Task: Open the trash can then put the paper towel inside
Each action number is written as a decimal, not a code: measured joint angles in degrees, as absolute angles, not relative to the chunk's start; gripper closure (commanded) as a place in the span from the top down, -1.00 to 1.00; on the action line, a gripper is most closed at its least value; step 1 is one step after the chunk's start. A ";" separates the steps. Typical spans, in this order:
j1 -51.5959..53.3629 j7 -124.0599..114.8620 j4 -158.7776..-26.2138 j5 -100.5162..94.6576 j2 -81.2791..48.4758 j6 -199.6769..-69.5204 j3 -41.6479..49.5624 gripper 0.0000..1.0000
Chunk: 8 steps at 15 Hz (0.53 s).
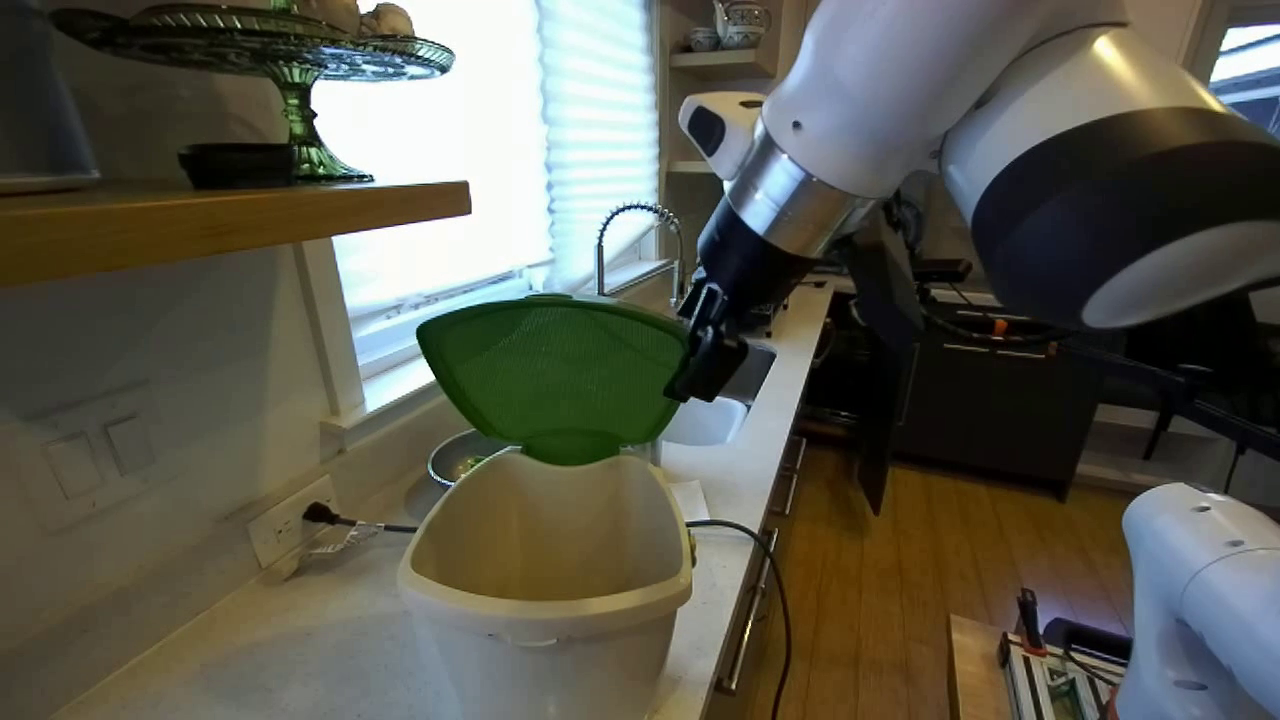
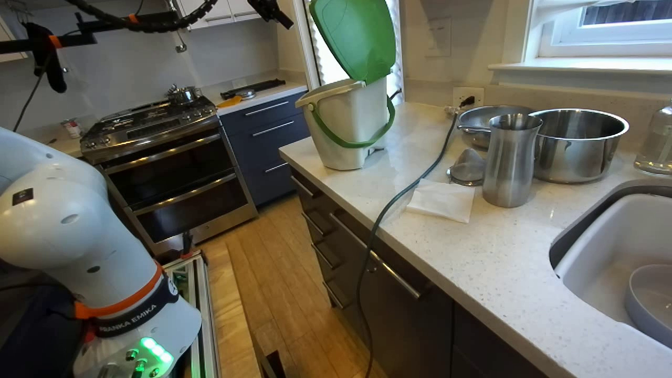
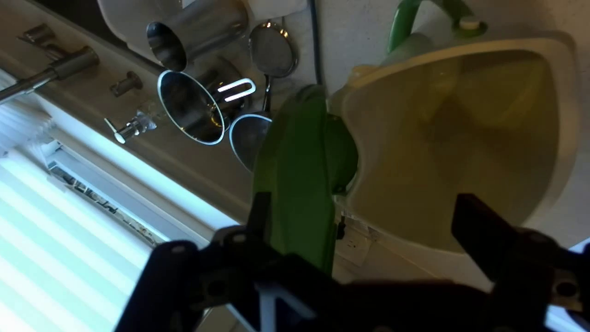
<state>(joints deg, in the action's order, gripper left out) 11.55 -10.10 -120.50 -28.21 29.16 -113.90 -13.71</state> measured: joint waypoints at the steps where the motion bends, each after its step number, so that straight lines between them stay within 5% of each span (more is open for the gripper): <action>1: 11.54 -8.91 -121.71 -26.41 30.67 -113.90 -12.92 1.00; 8: 11.03 -5.06 -128.68 -21.89 38.06 -113.96 -8.43 1.00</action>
<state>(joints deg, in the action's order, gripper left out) 11.03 -5.06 -128.68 -21.89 38.06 -113.96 -8.43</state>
